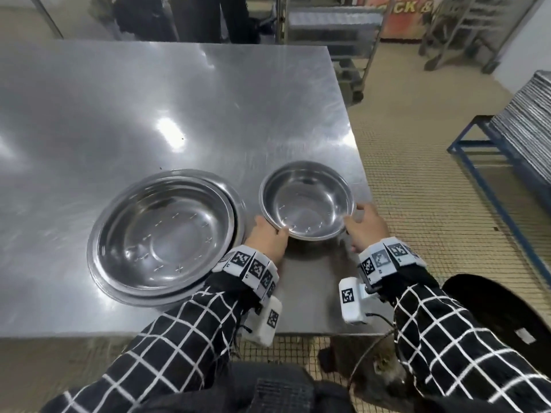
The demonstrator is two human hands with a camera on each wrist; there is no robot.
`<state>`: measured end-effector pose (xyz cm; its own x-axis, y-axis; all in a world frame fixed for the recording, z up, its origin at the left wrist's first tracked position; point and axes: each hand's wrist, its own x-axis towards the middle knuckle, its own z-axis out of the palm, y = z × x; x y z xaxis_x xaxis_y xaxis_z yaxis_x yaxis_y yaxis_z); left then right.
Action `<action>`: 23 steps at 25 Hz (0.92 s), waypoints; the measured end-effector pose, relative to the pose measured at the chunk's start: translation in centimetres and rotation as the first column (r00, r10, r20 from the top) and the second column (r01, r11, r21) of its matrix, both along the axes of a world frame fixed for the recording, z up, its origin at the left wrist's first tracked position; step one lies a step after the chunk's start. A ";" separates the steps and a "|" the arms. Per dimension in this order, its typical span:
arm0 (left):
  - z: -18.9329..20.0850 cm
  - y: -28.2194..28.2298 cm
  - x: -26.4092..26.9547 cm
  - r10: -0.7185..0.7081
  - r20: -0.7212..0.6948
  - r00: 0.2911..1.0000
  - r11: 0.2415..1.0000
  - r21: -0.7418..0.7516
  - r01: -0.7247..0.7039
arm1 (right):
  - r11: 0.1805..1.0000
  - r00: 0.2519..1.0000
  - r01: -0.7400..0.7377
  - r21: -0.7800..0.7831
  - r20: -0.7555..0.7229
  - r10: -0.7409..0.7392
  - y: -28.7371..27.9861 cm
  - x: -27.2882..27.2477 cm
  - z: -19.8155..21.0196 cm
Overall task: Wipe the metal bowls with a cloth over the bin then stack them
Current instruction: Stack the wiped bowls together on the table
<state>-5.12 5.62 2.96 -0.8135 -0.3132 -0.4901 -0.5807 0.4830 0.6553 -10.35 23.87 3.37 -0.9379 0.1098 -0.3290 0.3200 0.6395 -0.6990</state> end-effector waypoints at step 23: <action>8.0 -17.7 9.7 0.239 -0.436 0.868 0.954 -0.062 -0.293 | 0.918 0.920 -0.341 -0.204 -0.273 0.281 -13.4 6.9 7.1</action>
